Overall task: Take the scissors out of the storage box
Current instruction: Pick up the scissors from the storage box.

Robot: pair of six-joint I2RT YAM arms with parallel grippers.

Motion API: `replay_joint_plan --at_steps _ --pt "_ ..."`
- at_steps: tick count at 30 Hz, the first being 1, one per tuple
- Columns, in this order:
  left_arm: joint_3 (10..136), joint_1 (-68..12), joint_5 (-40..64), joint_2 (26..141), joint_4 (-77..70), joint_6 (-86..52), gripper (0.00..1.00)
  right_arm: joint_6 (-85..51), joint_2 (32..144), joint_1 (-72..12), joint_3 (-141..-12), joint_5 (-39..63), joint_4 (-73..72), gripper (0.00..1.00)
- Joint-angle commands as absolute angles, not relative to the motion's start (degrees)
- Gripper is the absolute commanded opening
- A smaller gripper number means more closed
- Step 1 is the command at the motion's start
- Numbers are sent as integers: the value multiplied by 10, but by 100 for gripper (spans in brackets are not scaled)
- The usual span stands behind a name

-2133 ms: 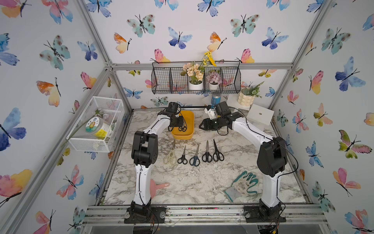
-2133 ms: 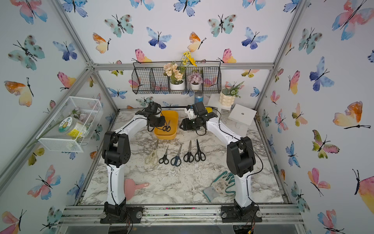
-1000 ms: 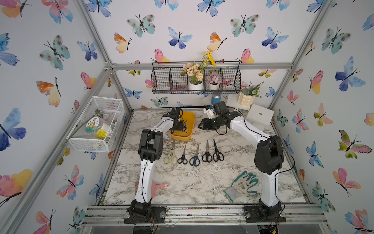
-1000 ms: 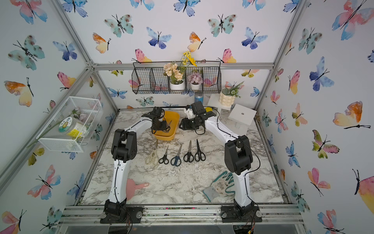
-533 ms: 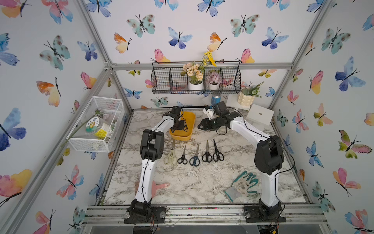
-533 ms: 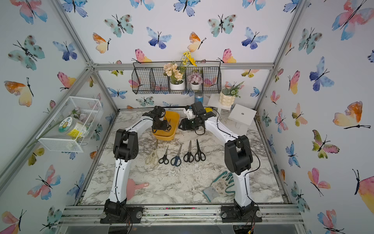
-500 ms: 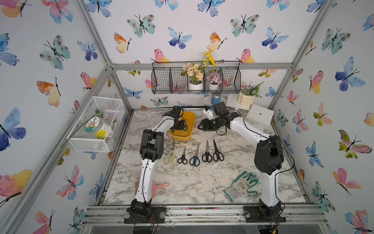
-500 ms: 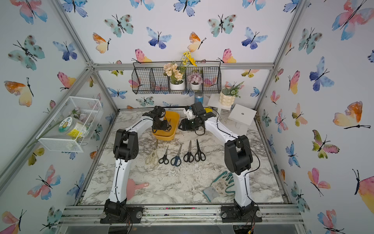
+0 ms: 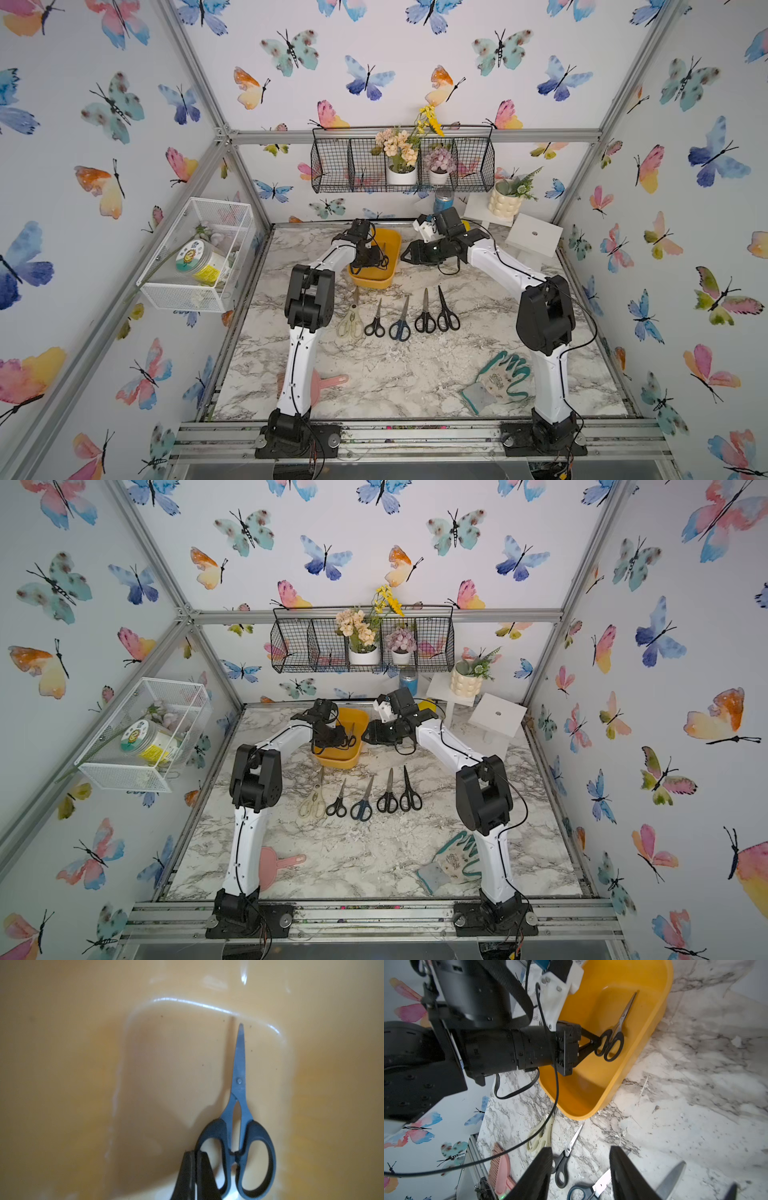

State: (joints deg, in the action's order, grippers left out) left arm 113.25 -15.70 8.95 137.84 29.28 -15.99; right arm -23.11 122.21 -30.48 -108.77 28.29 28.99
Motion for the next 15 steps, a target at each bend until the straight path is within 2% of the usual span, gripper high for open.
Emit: replay_joint_plan --at_steps 1,15 --pt "1104 -157 107 1336 285 -209 0 -210 1226 -308 -1105 274 289 50" --pt "1075 -160 107 1284 285 -236 0 -204 1208 -308 -1079 275 243 51"
